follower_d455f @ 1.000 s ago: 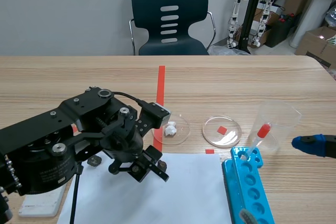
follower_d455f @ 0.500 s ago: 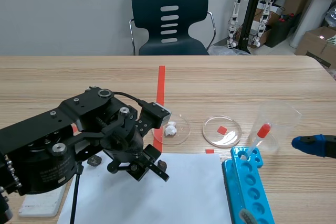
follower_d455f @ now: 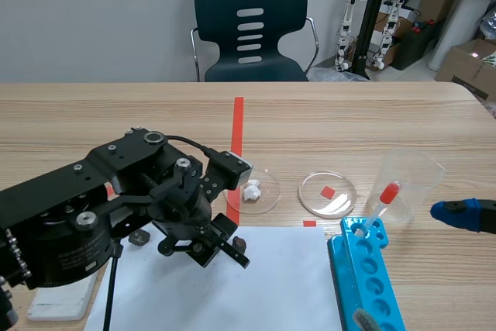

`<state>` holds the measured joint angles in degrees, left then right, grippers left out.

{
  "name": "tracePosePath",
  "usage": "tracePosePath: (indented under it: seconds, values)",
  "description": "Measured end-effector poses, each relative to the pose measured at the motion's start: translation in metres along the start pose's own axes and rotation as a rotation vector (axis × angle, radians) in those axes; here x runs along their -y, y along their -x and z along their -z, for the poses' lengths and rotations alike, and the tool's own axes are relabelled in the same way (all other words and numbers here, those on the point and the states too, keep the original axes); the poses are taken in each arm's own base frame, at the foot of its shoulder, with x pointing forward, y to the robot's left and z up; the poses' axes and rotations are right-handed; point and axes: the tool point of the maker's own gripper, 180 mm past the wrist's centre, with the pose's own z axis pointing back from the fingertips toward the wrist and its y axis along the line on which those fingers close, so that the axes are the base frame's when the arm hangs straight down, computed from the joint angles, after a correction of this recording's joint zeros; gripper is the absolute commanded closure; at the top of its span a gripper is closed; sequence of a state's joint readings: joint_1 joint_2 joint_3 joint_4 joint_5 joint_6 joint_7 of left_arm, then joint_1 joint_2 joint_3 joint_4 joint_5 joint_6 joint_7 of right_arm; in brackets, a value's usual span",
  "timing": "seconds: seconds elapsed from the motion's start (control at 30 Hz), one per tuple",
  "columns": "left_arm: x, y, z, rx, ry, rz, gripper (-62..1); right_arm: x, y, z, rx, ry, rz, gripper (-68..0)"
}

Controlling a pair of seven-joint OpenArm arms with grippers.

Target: Pick up the middle mineral with the left hand

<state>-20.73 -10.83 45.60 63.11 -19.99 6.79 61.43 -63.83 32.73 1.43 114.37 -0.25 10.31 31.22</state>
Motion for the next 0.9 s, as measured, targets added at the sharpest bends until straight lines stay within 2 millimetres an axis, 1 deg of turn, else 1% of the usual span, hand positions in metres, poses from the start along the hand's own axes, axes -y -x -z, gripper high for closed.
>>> tracePosePath:
  seconds: [0.27, 0.47, 0.57, 0.73, 0.83, 0.9]
  values:
    - [-0.005, -0.003, -0.016, 0.063, 0.0, -0.034, -11.0, 0.0, 0.0, 0.0, 0.0, 0.0, 0.0, -65.5]
    - [-0.011, -0.009, -0.033, 0.183, 0.002, -0.096, -11.1, 0.0, 0.0, 0.0, 0.0, 0.0, 0.0, -65.5]
    - [-0.023, -0.012, -0.046, 0.274, -0.015, -0.153, -11.1, 0.0, 0.0, 0.0, 0.0, 0.0, 0.0, -65.5]
    - [-0.051, -0.012, -0.073, 0.452, -0.076, -0.242, -11.1, 0.0, 0.0, 0.0, 0.0, 0.0, 0.0, -65.5]
    - [-0.06, -0.01, -0.092, 0.571, -0.11, -0.281, -11.1, 0.0, 0.0, 0.0, 0.0, 0.0, 0.0, -65.5]
    - [-0.064, -0.005, -0.105, 0.636, -0.131, -0.311, -11.1, 0.0, 0.0, 0.0, 0.0, 0.0, 0.0, -65.5]
